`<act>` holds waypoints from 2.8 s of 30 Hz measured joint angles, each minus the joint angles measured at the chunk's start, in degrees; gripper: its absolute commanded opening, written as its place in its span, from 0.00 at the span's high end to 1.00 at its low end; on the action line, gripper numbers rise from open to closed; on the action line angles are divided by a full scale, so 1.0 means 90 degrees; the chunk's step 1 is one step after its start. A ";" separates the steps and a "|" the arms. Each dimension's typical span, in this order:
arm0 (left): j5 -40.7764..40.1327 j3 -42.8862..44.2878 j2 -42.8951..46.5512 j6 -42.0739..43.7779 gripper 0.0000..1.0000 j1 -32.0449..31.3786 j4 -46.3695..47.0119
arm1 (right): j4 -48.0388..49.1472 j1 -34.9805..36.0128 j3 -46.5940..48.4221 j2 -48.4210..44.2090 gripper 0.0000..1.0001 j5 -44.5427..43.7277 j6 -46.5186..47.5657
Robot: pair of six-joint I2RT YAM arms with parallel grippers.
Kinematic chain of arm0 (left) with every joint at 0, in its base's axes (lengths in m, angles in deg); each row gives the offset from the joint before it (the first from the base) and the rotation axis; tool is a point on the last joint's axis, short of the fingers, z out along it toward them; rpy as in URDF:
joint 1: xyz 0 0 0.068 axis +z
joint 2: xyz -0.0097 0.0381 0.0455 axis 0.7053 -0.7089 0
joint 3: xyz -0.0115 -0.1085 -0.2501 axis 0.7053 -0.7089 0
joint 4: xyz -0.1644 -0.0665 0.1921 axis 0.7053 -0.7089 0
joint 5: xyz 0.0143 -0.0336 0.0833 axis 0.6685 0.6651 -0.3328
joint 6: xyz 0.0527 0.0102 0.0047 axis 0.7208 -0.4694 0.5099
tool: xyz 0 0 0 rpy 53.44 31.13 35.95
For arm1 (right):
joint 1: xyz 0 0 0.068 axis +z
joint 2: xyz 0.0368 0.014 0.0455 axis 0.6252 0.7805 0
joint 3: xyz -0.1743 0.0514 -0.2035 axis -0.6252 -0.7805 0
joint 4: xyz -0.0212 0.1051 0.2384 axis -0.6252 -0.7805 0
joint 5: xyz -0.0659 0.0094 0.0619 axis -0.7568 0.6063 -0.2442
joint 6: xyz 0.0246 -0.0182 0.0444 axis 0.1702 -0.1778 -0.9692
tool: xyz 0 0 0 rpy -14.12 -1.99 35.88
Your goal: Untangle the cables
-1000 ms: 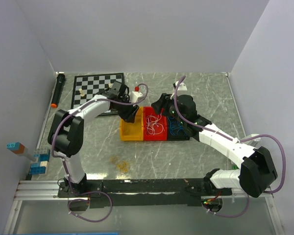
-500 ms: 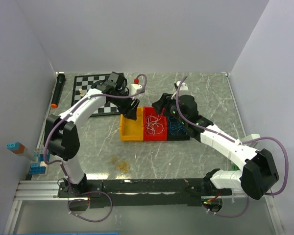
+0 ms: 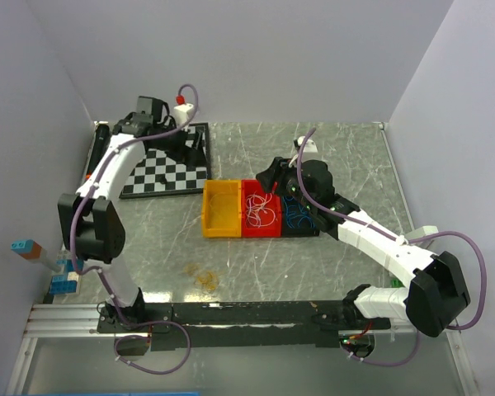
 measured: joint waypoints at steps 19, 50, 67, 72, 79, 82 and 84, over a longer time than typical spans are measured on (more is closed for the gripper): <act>0.0107 0.0714 -0.1838 -0.0114 0.32 -0.0743 0.0126 | 0.0197 -0.0044 -0.0107 0.0015 0.36 -0.0024 0.0005; -0.1098 0.0532 -0.2137 0.0087 0.90 -0.0906 0.0950 | 0.0335 -0.0185 -0.0131 0.0015 0.38 0.0019 -0.0078; -0.1304 -0.0682 -0.0250 -0.0289 0.94 -0.1166 0.1838 | 0.0335 -0.0194 -0.0131 0.0012 0.38 0.0214 -0.0146; -0.1241 -0.1081 -0.0194 -0.0267 0.96 -0.1375 0.1860 | 0.0335 -0.0194 -0.0131 0.0012 0.38 0.0211 -0.0146; -0.1319 -0.1921 -0.0192 -0.0209 0.97 -0.1557 0.1780 | 0.0335 -0.0194 -0.0131 0.0012 0.39 0.0209 -0.0151; -0.1435 -0.2200 -0.0192 -0.0141 0.97 -0.1593 0.1804 | 0.0335 -0.0192 -0.0131 0.0012 0.39 0.0209 -0.0170; -0.1498 -0.2297 -0.0192 -0.0100 0.96 -0.1600 0.1819 | 0.0335 -0.0194 -0.0131 0.0015 0.39 0.0209 -0.0172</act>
